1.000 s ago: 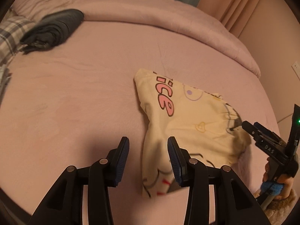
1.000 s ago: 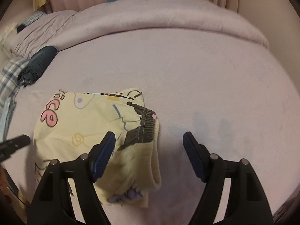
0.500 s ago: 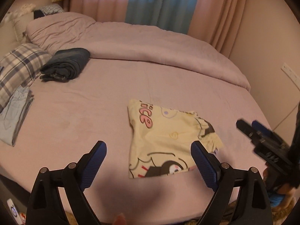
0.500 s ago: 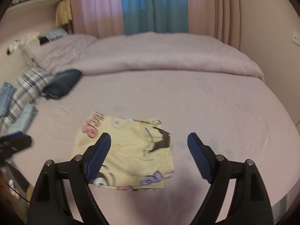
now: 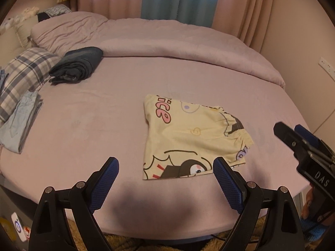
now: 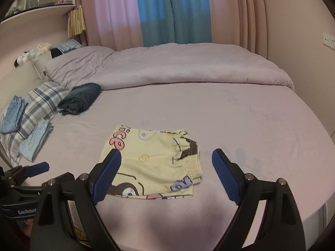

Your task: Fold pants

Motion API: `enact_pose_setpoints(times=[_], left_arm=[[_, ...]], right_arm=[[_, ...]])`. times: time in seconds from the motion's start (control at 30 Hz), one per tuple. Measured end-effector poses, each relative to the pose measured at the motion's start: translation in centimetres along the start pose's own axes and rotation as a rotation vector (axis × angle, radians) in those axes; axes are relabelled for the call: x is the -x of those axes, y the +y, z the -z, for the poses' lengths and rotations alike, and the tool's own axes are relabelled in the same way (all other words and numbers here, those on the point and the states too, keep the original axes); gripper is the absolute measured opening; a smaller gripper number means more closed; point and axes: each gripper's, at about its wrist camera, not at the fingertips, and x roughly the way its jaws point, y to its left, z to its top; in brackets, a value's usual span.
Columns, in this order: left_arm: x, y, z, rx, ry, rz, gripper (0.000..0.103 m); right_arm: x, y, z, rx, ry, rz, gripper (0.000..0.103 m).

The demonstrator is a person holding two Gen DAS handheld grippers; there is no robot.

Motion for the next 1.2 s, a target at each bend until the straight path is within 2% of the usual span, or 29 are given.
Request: enact_pose_setpoints(times=[0.17, 0.87, 1.2], left_arm=[[-0.3, 0.4, 0.2, 0.013, 0.002, -0.046, 0.091], [-0.7, 1.7, 0.3, 0.027, 0.034, -0.015, 0.091], [-0.1, 1.5, 0.4, 0.031, 0.018, 0.003, 0.091]], right_arm=[[-0.5, 0.4, 0.5, -0.016, 0.030, -0.026, 0.090], [-1.4, 2.1, 1.4, 0.030, 0.067, 0.044, 0.090], [-1.5, 2.3, 1.8, 0.027, 0.079, 0.053, 0.090]])
